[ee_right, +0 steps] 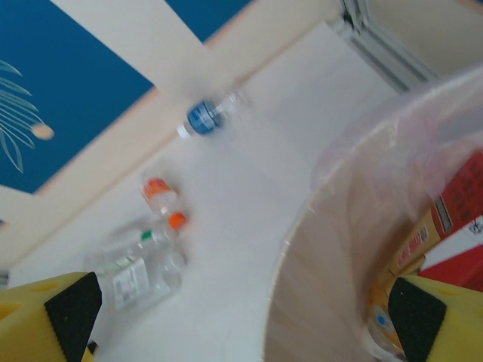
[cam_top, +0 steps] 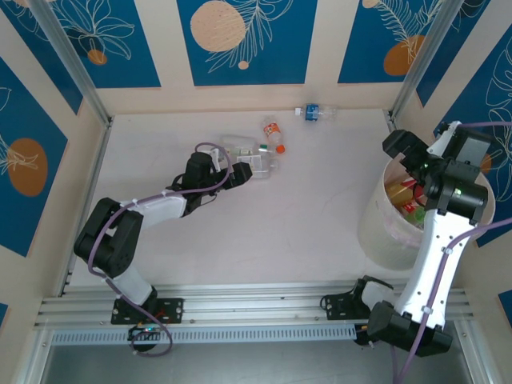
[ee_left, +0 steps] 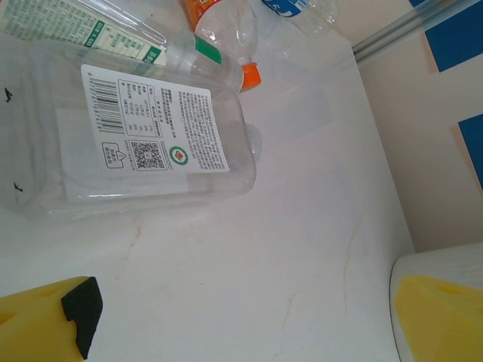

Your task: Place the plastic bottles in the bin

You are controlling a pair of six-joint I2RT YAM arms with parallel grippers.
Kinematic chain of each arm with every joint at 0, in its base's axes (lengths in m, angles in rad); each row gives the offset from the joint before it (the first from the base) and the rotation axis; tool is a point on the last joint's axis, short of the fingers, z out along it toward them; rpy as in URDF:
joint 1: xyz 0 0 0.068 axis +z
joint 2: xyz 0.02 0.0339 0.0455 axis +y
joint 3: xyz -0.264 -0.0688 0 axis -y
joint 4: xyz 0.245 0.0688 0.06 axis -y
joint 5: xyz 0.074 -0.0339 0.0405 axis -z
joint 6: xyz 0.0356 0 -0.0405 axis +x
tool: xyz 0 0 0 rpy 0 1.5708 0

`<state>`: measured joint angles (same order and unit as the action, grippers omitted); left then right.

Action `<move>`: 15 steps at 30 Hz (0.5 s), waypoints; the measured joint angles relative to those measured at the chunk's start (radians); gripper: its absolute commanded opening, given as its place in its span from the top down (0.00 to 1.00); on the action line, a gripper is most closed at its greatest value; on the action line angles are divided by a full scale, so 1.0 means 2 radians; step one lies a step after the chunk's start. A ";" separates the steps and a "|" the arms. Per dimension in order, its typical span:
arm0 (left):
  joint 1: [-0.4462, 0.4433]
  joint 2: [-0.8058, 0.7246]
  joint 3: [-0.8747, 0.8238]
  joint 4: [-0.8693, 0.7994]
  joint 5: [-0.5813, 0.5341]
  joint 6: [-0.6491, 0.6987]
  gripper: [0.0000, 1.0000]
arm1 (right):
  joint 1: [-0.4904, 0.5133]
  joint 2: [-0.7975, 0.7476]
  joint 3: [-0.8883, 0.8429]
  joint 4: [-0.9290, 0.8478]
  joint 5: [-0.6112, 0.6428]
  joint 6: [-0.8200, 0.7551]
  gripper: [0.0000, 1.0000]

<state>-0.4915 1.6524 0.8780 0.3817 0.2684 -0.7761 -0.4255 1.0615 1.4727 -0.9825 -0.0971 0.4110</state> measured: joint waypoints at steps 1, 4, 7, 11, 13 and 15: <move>0.000 0.000 0.000 0.000 -0.002 0.000 0.00 | 0.000 0.008 0.000 -0.010 0.002 -0.005 0.00; 0.000 0.000 0.000 0.000 -0.006 0.000 0.00 | 0.000 0.031 -0.007 -0.025 0.012 -0.010 0.00; 0.000 0.000 0.000 0.000 -0.007 0.000 0.00 | 0.000 0.036 -0.027 -0.027 0.038 -0.010 0.00; 0.000 0.008 0.007 -0.005 -0.007 0.000 0.00 | 0.000 0.040 -0.060 -0.014 0.071 -0.005 0.00; 0.000 0.017 0.017 -0.013 -0.007 0.000 0.00 | 0.003 0.041 -0.068 0.002 0.084 0.004 0.00; 0.000 0.022 0.023 -0.022 -0.010 0.000 0.00 | 0.003 0.033 -0.076 0.020 0.104 0.013 0.00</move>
<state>-0.4923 1.6970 0.9234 0.3382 0.2485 -0.7761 -0.4187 1.1267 1.3212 -0.9424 0.1104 0.4366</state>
